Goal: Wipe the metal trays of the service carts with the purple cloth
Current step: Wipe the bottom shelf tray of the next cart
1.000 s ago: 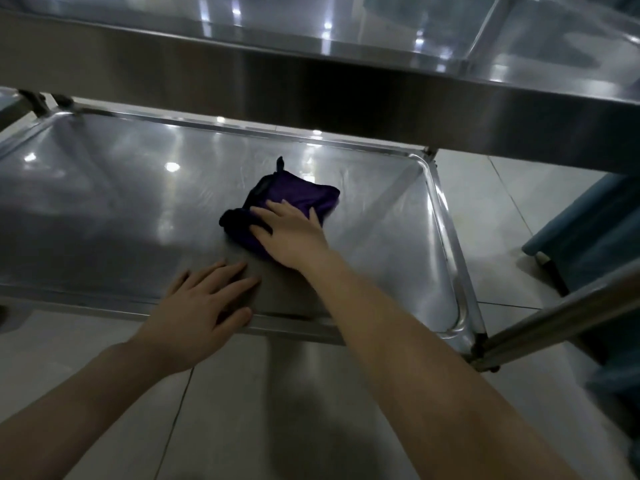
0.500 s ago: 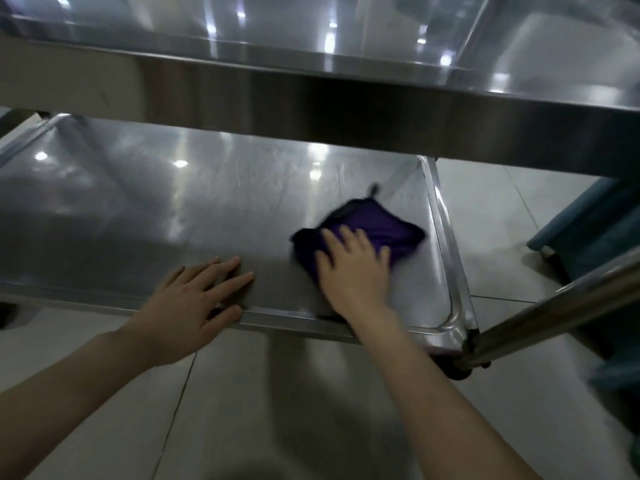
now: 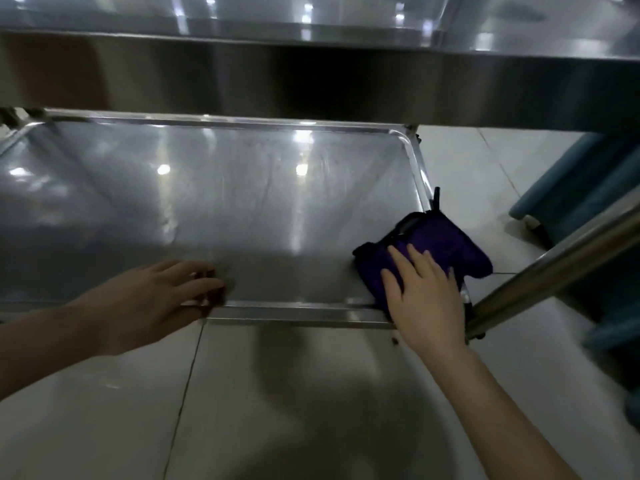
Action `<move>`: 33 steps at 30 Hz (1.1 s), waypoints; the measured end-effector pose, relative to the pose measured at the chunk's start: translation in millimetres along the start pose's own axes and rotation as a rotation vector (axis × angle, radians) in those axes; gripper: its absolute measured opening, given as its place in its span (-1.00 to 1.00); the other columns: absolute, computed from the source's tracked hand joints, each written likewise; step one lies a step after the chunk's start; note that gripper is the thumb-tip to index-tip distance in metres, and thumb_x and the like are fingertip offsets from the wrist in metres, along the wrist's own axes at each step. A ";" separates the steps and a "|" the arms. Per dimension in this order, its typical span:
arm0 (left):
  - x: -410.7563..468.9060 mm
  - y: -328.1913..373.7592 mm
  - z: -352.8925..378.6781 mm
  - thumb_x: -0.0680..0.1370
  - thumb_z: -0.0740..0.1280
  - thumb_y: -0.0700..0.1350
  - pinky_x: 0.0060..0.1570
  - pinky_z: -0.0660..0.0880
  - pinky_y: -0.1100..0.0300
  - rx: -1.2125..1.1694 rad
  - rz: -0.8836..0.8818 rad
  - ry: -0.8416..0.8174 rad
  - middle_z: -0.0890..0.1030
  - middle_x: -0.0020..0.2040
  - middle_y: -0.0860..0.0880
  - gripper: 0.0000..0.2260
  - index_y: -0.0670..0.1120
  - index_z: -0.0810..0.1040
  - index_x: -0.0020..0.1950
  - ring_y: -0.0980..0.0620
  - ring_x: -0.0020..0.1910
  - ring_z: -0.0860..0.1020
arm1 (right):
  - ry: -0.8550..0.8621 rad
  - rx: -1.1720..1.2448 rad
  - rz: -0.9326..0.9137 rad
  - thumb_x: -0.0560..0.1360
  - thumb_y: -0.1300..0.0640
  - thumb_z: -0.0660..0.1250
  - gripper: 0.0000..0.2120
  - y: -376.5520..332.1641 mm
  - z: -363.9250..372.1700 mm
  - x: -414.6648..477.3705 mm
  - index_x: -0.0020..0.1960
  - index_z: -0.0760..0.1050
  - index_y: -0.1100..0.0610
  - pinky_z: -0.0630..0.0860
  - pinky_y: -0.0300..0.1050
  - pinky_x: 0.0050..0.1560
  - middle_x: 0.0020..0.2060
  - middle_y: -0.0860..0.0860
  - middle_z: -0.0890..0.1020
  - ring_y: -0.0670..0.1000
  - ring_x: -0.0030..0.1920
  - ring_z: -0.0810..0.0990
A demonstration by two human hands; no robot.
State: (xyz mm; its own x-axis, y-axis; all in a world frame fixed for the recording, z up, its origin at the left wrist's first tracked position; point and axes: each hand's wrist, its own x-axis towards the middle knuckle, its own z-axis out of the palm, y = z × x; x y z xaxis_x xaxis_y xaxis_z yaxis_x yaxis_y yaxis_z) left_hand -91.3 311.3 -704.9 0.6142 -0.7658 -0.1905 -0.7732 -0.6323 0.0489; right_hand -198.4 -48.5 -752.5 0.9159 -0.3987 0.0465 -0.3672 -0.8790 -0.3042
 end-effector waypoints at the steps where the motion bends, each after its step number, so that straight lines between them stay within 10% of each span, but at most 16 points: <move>1: 4.3 -1.3 1.0 0.56 -0.11 0.30 0.18 0.51 0.00 0.005 0.010 0.005 0.42 0.40 0.01 -0.41 0.07 0.42 0.42 -0.04 0.28 0.49 | 0.012 -0.035 0.046 0.64 -0.13 0.01 -0.53 -9.2 4.0 -6.4 0.52 0.21 -0.08 0.03 0.24 0.49 0.52 0.00 0.23 0.09 0.52 0.15; 11: 23.2 -50.2 -7.2 0.57 0.10 0.23 0.27 0.42 0.10 0.278 -0.042 -0.115 0.12 0.53 0.07 -0.43 0.15 0.04 0.55 0.00 0.44 0.23 | -0.160 0.014 -0.310 0.63 -0.18 0.01 -0.53 -150.8 41.1 -8.1 0.52 0.15 -0.18 -0.18 0.19 0.50 0.55 -0.11 0.14 -0.02 0.55 0.01; 17: -5.9 -77.0 0.4 0.60 0.11 0.15 0.31 0.37 0.00 0.275 0.054 -0.108 0.12 0.56 -0.04 -0.60 0.11 0.36 0.42 -0.15 0.49 0.15 | -0.011 -0.048 0.134 0.62 -0.16 0.05 -0.54 -33.8 0.9 -7.3 0.51 0.20 -0.15 0.04 0.19 0.50 0.53 -0.07 0.21 0.02 0.53 0.12; 22: -16.3 -96.4 1.4 0.59 0.13 0.18 0.28 0.40 0.03 0.040 -0.157 0.009 0.12 0.55 0.03 -0.49 0.13 0.14 0.52 -0.06 0.47 0.22 | 0.008 -0.090 0.378 0.63 -0.17 -0.07 -0.51 -54.0 8.6 0.6 0.55 0.08 -0.15 -0.06 0.35 0.47 0.55 -0.03 0.14 0.08 0.54 0.06; 33: -12.8 -110.8 19.4 0.56 0.12 0.27 0.31 0.34 -0.02 -0.034 -0.319 -0.024 0.12 0.55 0.06 -0.44 0.16 0.10 0.53 -0.05 0.48 0.17 | -0.169 -0.032 -0.333 0.61 -0.22 0.01 -0.52 -246.3 77.5 2.1 0.52 0.12 -0.23 -0.13 0.21 0.49 0.55 -0.13 0.14 -0.04 0.55 0.02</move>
State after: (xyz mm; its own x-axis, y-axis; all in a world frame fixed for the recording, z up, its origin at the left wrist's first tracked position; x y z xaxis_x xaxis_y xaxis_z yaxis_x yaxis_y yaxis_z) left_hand -16.6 393.5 -726.9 0.8207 -0.5255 -0.2243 -0.5361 -0.8440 0.0159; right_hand -93.4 187.4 -751.2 0.9989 -0.0433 -0.0205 -0.0472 -0.9620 -0.2691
